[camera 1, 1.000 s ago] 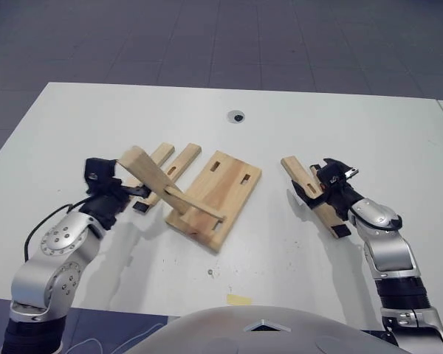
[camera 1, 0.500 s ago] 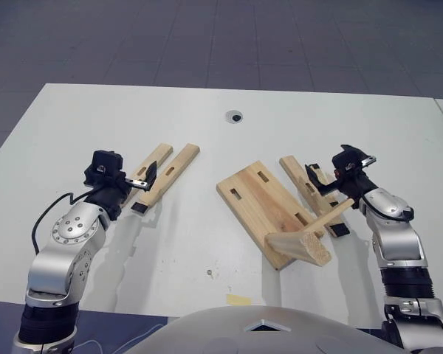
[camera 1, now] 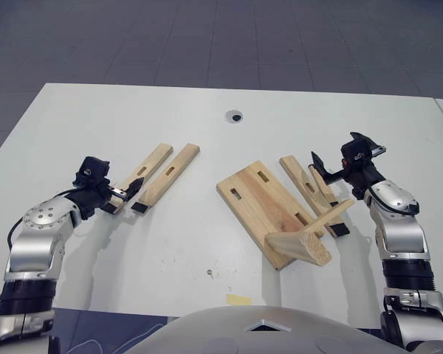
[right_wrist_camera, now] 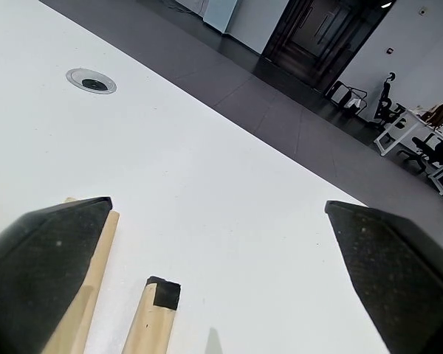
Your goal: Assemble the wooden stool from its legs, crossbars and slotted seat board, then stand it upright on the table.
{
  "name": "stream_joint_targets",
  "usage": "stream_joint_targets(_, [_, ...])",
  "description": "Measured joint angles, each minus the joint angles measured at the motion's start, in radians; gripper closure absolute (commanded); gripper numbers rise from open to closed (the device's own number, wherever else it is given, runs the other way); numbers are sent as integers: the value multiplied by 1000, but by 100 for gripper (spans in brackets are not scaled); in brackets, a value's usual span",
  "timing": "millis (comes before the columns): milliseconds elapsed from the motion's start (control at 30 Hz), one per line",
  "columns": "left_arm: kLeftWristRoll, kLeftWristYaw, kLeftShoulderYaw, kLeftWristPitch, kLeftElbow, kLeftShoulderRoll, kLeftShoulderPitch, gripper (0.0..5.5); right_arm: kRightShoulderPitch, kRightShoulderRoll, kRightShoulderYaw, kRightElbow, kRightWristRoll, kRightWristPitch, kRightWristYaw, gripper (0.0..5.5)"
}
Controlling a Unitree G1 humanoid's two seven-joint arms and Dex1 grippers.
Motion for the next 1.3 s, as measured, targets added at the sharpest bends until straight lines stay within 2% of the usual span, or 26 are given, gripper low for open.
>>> stream_joint_targets(167, [79, -116, -69, -68, 213, 17, -63, 11, 3, 7, 19, -3, 0, 3, -1, 10])
stream_joint_targets(333, [87, -236, -105, -77, 281, 22, -96, 11, 5, 9, 26, -9, 1, 6, -1, 10])
stream_joint_targets(533, [124, -287, -128, -74, 388, 40, -176, 107, 11, 11, 29, -15, 2, 16, -7, 10])
stream_joint_targets(633, [136, -380, -167, -52, 390, 68, -196, 163, 22, 20, 28, -33, 2, 26, -19, 10])
stream_joint_targets(867, [259, -575, -330, -94, 572, 69, -425, 290, 190, 55, -47, -183, -5, 63, -131, 10])
stream_joint_targets(1000, [306, -569, -357, -155, 692, 23, -520, 344, 199, 65, -70, -197, -13, 72, -173, 10])
stream_joint_targets(1067, [307, -535, -348, -188, 726, -6, -540, 346, 185, 70, -72, -195, -16, 71, -191, 10])
stream_joint_targets(1200, [287, -440, -285, -226, 744, -57, -553, 346, 161, 88, -67, -192, -20, 65, -212, 10])
stream_joint_targets(1300, [248, -317, -188, -255, 714, -76, -562, 346, 156, 98, -60, -188, -21, 63, -229, 10])
